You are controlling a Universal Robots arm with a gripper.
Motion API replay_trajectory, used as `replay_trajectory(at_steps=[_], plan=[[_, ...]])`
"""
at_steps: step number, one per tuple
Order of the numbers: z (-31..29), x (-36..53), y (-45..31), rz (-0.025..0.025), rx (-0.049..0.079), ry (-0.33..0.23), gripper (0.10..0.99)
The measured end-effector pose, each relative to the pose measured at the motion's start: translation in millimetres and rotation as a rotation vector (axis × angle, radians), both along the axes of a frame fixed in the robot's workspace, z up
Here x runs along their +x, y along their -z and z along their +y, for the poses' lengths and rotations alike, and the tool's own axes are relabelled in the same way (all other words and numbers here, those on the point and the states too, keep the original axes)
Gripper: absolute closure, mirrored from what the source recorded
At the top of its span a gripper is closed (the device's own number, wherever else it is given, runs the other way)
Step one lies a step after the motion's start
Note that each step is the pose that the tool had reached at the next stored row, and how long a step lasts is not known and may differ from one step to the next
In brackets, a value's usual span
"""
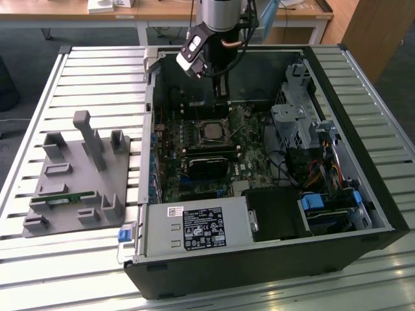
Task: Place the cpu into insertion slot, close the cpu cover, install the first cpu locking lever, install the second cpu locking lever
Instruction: 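Close the cpu cover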
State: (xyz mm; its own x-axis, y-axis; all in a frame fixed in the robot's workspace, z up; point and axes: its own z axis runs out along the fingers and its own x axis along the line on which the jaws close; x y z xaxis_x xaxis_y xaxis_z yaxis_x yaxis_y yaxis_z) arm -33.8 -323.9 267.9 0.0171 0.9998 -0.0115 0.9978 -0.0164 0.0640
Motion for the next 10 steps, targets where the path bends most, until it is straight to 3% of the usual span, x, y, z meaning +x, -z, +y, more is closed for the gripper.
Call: replay_trajectory(at_steps=[4,5,10], plan=[[0.0,13.5,0.2,0.0242,0.000,-0.001,0.980],[0.0,15.6,0.3,0.0262,0.000,-0.002,0.980],[0.0,18.1,0.7,0.0265,-0.001,-0.049,0.980]])
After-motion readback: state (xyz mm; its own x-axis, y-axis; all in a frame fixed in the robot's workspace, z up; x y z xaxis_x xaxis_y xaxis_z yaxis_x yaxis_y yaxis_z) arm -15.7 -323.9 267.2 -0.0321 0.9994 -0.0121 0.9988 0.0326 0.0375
